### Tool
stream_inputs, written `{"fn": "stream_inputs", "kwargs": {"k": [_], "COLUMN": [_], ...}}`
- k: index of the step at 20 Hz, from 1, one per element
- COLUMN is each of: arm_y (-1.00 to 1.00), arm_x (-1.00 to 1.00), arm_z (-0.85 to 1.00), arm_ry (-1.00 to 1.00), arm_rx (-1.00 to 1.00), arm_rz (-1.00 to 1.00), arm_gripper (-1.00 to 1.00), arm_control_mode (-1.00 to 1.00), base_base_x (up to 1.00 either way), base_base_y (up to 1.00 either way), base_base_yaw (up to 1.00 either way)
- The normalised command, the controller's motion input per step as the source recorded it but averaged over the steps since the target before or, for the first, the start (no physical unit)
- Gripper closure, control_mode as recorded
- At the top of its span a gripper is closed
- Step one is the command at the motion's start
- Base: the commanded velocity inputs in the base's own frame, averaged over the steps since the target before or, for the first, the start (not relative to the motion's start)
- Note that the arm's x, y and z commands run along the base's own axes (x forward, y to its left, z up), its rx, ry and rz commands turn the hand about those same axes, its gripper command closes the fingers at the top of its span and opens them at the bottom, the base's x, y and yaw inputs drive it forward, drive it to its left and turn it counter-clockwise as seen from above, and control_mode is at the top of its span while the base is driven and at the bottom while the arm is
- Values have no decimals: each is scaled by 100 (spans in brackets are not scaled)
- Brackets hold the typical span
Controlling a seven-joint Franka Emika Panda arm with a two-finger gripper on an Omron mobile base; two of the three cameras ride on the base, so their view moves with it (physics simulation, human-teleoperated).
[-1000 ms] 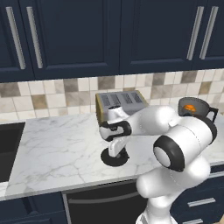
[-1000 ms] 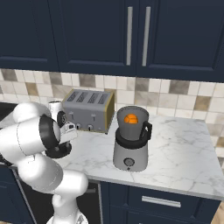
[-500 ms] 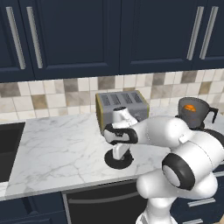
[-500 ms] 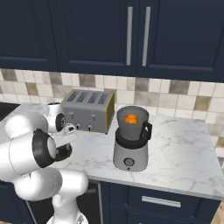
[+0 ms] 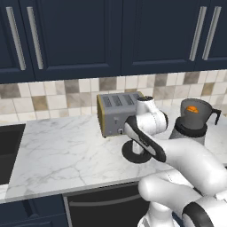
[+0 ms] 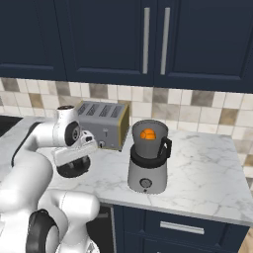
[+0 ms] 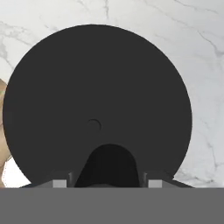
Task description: Open the blender lid, put the orange in the blender, close the lid, and start the blender.
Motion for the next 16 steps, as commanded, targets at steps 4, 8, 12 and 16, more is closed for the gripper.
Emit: {"fn": "stream_inputs", "kwargs": {"k": [4,8,12,16], "arm_y": [-67,-57,-59,-63], "arm_x": [-18,-25,-21,-7], "arm_z": [99,100,98,94], "arm_ry": [-1,0,0,0], "arm_rx": [0,0,0,0], "arm_rz": [-7,-6,-7,-7], "arm_gripper": [100,100,100,100], "arm_control_mode": [-100,-100,-100,-100], "base_base_x": [0,0,0,0], "base_base_y": [0,0,0,0], "base_base_yaw": [0,0,0,0]}}
